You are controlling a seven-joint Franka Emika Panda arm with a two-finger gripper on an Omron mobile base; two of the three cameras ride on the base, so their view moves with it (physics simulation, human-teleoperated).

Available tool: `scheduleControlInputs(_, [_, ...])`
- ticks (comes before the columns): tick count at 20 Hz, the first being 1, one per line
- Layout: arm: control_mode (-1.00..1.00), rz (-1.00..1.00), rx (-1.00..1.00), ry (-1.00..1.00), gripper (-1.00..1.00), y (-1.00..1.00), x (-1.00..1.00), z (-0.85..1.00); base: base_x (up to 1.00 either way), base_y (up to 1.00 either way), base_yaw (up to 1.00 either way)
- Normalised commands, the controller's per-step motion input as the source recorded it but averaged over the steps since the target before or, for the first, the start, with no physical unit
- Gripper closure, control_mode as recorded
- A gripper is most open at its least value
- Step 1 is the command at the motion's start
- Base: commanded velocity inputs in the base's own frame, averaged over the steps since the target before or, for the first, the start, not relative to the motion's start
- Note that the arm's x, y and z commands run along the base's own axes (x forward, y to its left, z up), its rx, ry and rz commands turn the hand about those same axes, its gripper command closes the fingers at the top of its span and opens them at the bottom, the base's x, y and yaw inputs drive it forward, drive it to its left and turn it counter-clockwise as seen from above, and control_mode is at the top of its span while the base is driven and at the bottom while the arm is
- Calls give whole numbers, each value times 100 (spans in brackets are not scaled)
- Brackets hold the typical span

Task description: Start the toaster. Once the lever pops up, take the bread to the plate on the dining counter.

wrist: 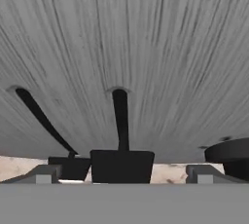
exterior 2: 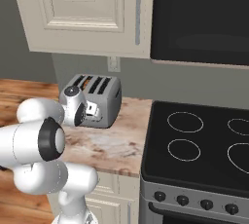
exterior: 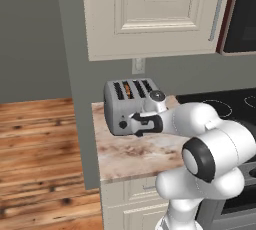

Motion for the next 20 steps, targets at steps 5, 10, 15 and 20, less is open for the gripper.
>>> scheduleControlInputs(5, [-100,0,0,0,-100,0,0,-17,0,0,0])
scheduleControlInputs(10, [-100,0,0,0,-100,0,0,-7,0,0,0])
scheduleControlInputs(15, [-100,0,0,-3,-100,0,-6,6,0,0,0])
scheduleControlInputs(20, [-100,0,0,-6,-100,0,-18,14,0,0,0])
